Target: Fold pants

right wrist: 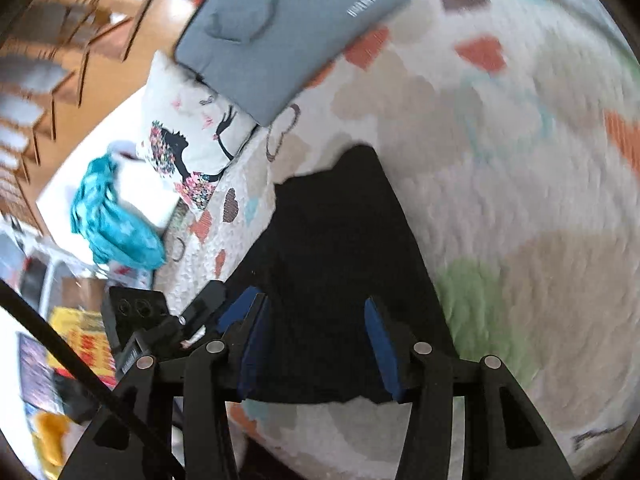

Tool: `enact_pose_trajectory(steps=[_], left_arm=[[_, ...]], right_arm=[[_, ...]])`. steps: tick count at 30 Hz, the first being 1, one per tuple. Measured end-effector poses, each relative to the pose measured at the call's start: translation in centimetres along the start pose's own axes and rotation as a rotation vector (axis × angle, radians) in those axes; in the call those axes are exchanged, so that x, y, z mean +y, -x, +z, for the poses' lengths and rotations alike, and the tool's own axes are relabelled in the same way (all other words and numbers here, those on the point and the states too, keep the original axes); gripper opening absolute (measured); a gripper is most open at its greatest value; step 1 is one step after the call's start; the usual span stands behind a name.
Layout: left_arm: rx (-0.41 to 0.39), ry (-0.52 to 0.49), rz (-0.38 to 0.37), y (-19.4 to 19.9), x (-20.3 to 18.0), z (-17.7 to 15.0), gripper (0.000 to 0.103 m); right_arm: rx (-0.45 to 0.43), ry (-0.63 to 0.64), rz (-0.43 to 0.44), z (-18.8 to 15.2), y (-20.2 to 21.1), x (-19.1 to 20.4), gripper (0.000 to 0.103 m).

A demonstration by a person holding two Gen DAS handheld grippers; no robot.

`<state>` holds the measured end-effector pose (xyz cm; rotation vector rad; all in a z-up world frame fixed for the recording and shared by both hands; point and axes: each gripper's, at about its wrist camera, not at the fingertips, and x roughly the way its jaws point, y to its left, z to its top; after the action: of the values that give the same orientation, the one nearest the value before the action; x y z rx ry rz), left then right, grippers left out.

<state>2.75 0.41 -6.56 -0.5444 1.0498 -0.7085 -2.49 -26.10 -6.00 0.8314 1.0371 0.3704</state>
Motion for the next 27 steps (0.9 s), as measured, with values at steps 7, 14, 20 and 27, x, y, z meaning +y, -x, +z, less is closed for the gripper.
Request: enact_pose_trajectory(steps=[7,14,20,27], left_arm=[[0.095,-0.104,0.216,-0.5,-0.6,-0.9,0.05],[0.019,-0.027,0.178,3.0,1.5,0.6,0.05],[-0.07,0.068,0.189,5.5,3.8,1.5,0.051],[-0.133,0.127,0.176,7.4,5.2,2.0,0.051]], right_arm=[[0.025,0.12,-0.246,-0.2,-1.9,-0.5,0.026],[-0.043,0.317,-0.333,-2.0,-0.2,4.8,0.034],[0.112,0.519,-0.307,-5.9,-4.3,8.2,0.035],[0.138,0.61,-0.413,-7.4,-8.6,7.7,0.036]])
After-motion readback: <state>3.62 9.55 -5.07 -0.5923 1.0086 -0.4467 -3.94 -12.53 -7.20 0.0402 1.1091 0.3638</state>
